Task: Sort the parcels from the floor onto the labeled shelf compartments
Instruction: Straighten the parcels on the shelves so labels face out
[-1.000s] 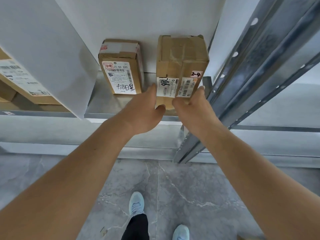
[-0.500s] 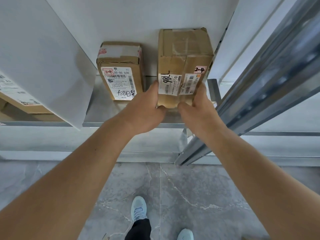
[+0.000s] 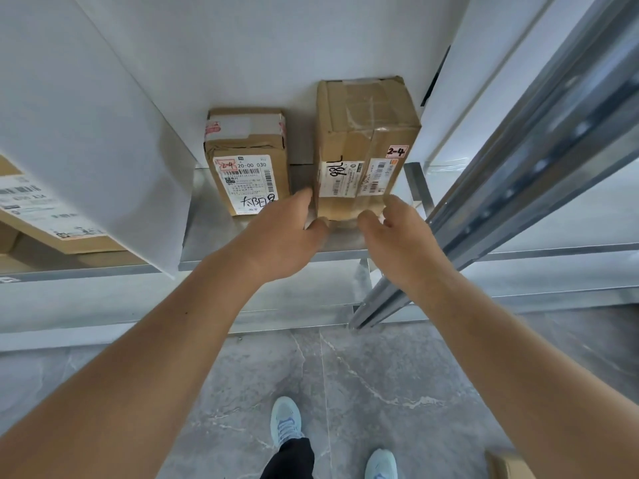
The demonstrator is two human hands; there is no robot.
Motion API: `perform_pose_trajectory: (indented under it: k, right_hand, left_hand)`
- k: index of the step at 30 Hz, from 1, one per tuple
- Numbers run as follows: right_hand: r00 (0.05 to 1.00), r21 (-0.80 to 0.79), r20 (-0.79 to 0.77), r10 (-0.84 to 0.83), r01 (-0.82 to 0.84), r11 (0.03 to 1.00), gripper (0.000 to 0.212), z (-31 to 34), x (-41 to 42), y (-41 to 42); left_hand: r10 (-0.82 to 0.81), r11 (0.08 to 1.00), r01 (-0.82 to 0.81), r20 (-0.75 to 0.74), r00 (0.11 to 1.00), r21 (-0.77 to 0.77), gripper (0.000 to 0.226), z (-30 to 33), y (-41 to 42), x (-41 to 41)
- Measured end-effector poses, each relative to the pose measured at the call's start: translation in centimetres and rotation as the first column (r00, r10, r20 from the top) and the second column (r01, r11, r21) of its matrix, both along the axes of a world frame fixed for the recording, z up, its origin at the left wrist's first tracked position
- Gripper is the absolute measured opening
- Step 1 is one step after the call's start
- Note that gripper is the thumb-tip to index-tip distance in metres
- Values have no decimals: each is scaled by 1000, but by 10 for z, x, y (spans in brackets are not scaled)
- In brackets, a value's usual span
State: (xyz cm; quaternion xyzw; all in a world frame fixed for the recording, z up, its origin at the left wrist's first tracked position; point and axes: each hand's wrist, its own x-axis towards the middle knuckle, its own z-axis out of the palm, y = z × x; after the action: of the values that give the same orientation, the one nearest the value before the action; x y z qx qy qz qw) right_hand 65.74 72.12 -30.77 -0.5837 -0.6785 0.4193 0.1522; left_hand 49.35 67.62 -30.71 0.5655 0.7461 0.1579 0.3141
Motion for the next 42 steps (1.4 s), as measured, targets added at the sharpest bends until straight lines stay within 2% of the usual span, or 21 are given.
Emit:
perform_pose_trajectory:
  k: [7, 13, 17, 21, 29, 32, 37, 42]
  right_hand:
    - [997, 74, 32, 70, -72, 995, 45, 49, -14, -47]
    - [981, 187, -4, 193, -189, 964, 41, 88, -21, -96]
    - [953, 310, -51, 298, -268, 912, 38, 98, -29, -128]
    - [943, 321, -16, 333, -311, 895, 42, 111, -44, -160]
    - [922, 371, 51, 385, -375, 849, 55, 133, -126, -214]
    - [926, 390, 84, 367, -369, 844, 52, 127, -171, -231]
    - [946, 372, 83, 312, -320, 871, 49, 110, -233, -247]
    - [960, 362, 87, 265, -278, 890, 40, 97, -271, -243]
  left_hand:
    - [-29, 1000, 30, -57, 998, 5, 48, 52, -40, -10]
    - [-7, 994, 19, -113, 994, 104, 52, 83, -96, -20]
    - [60, 987, -32, -175, 983, 156, 49, 111, -138, -25]
    - [128, 982, -100, -180, 975, 159, 53, 137, -185, -38]
    - [152, 977, -121, -175, 973, 177, 59, 141, -256, -130]
    - [114, 985, -81, -221, 969, 154, 66, 132, -269, -182]
    - [32, 994, -8, -219, 975, 110, 38, 117, -278, -255]
    - [-17, 995, 34, -172, 985, 95, 33, 111, -270, -293]
